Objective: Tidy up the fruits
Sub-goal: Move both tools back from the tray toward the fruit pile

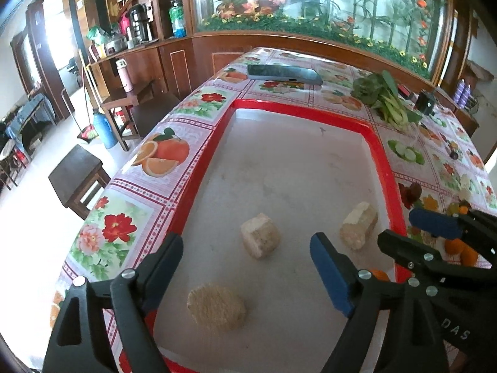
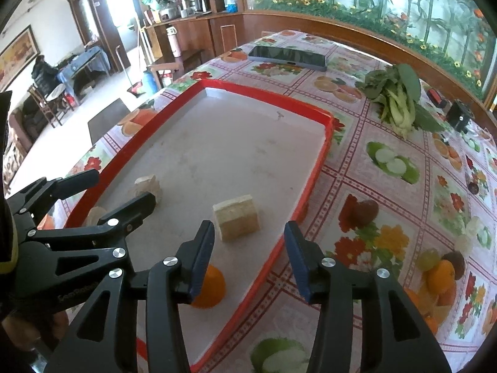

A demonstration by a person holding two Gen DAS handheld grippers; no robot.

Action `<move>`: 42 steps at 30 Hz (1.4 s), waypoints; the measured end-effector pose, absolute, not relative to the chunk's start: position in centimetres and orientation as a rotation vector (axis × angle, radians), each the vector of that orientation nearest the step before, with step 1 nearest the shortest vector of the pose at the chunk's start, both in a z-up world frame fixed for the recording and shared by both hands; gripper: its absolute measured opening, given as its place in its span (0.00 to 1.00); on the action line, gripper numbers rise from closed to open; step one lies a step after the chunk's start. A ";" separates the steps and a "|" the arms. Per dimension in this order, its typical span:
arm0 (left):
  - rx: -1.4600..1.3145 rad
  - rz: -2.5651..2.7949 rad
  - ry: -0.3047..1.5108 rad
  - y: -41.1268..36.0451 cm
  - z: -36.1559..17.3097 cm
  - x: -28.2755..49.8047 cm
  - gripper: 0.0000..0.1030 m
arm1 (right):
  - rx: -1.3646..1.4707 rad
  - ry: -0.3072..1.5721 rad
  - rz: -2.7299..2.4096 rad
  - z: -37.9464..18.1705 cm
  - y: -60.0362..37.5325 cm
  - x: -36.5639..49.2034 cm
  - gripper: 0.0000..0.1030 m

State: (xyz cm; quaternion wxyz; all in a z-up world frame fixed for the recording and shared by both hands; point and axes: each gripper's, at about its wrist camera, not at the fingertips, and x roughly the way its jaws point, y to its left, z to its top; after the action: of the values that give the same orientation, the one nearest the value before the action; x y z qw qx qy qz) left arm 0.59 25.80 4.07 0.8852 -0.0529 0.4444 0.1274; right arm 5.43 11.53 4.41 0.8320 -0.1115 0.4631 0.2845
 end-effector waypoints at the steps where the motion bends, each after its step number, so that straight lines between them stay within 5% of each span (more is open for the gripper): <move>1: -0.101 0.266 0.922 25.5 4.2 0.4 0.83 | -0.233 0.980 0.603 4.5 11.3 5.3 0.45; 26: 0.037 0.134 0.865 12.9 7.5 -0.3 0.88 | -0.096 0.967 0.414 5.7 -4.1 3.4 0.54; 42: 0.099 -0.059 0.990 3.7 4.9 1.4 0.88 | 0.023 1.061 0.253 2.0 -16.0 3.5 0.55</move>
State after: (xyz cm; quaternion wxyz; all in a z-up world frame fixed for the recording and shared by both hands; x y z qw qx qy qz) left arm 1.45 3.71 4.86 0.8784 0.0473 0.4748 -0.0281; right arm 3.52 -15.96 1.95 0.8548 0.0107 0.5047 0.1201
